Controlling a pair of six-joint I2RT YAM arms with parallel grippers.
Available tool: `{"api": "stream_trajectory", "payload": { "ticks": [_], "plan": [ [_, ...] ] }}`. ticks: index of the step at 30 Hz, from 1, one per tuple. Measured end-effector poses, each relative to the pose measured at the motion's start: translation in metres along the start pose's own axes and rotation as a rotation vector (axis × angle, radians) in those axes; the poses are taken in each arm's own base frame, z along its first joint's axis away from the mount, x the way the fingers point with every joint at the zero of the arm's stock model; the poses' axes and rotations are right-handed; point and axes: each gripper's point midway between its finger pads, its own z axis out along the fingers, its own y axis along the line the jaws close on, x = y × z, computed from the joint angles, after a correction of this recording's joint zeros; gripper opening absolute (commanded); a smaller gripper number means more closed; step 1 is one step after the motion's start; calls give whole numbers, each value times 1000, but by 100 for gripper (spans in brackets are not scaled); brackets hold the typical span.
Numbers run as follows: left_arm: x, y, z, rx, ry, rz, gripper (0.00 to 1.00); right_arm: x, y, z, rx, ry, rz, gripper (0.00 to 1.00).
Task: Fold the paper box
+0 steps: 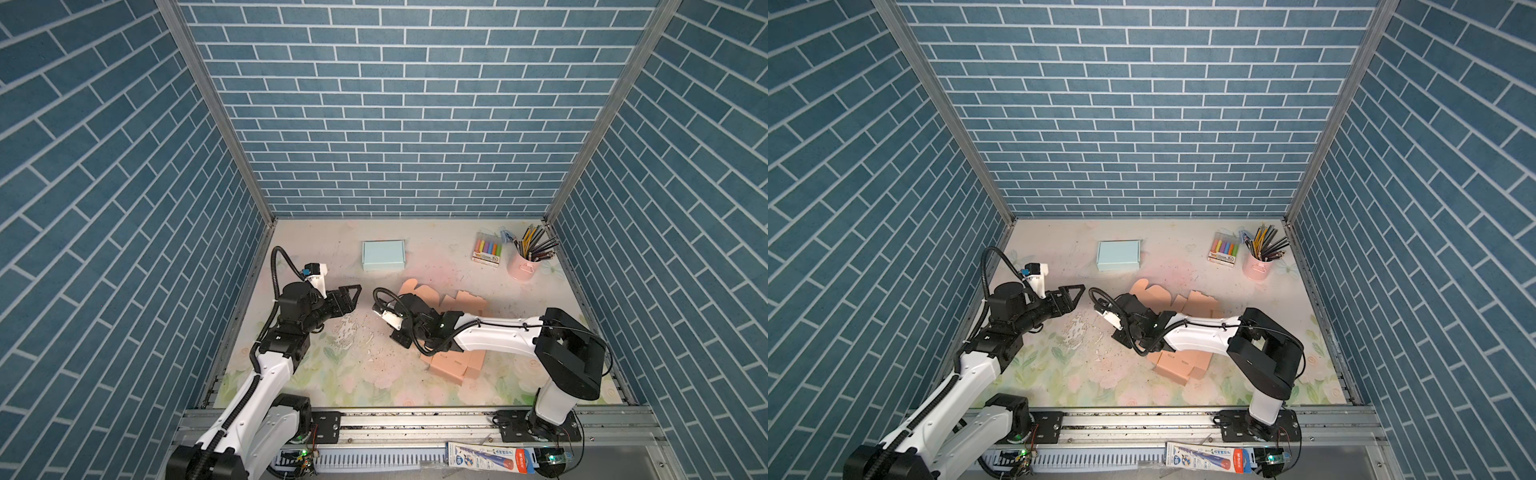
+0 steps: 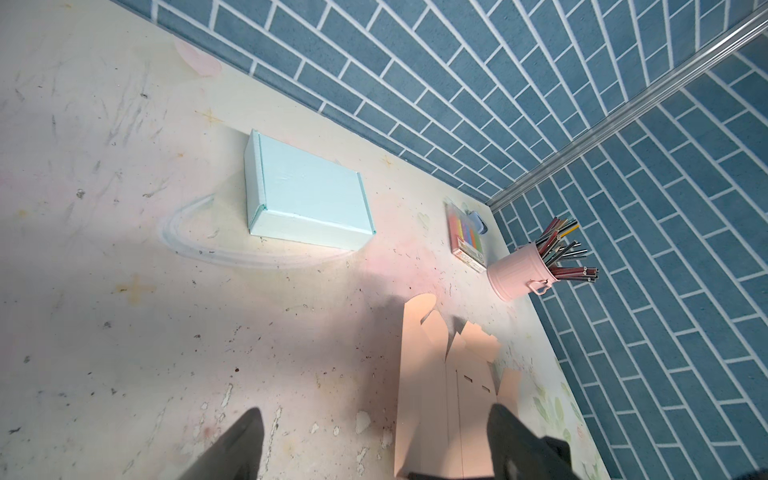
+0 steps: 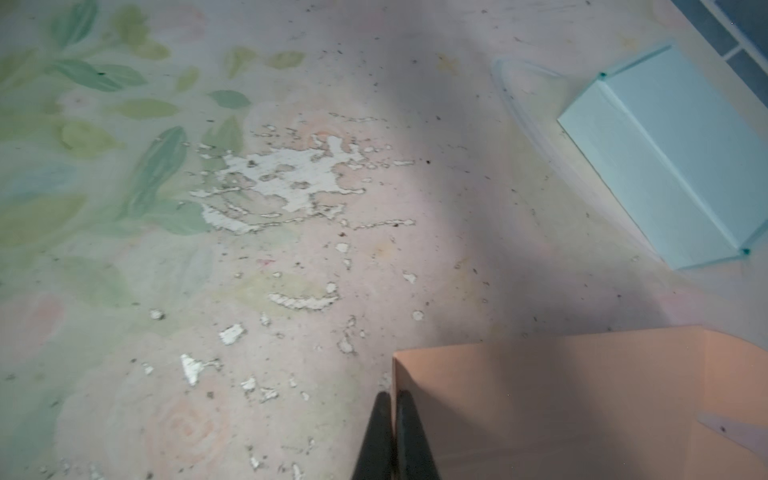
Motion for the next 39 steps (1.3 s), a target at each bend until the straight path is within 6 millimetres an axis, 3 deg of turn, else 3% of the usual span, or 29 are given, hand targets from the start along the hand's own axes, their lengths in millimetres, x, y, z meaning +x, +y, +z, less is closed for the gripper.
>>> {"api": "stream_trajectory", "payload": {
  "ticks": [3, 6, 14, 17, 22, 25, 29, 35, 39],
  "plan": [
    [-3, 4, -1, -9, -8, -9, 84, -9, 14, -1, -42, -34, -36, 4],
    [-4, 6, -2, -15, -13, -14, 84, -13, 24, -1, -76, -54, -54, 12],
    [0, 10, 4, -15, 10, -25, 84, -10, 30, 2, -94, -53, -55, 55],
    [1, 10, 5, -14, 18, -24, 84, -2, 30, -3, -92, -42, -32, 61],
    [9, 1, 8, 6, 40, 6, 85, -2, 23, -28, -64, -58, 75, 64],
    [16, -8, 11, 26, 61, 26, 85, -7, 12, -40, -25, -57, 190, 65],
    [31, -25, 17, 62, 94, 61, 85, 0, -8, -55, 2, -41, 393, 65],
    [64, -41, 25, 104, 162, 109, 86, 39, -50, -84, 76, -19, 700, 67],
    [89, -49, 29, 143, 208, 135, 87, 61, -60, -100, 109, 12, 815, 68]
  ]
}}
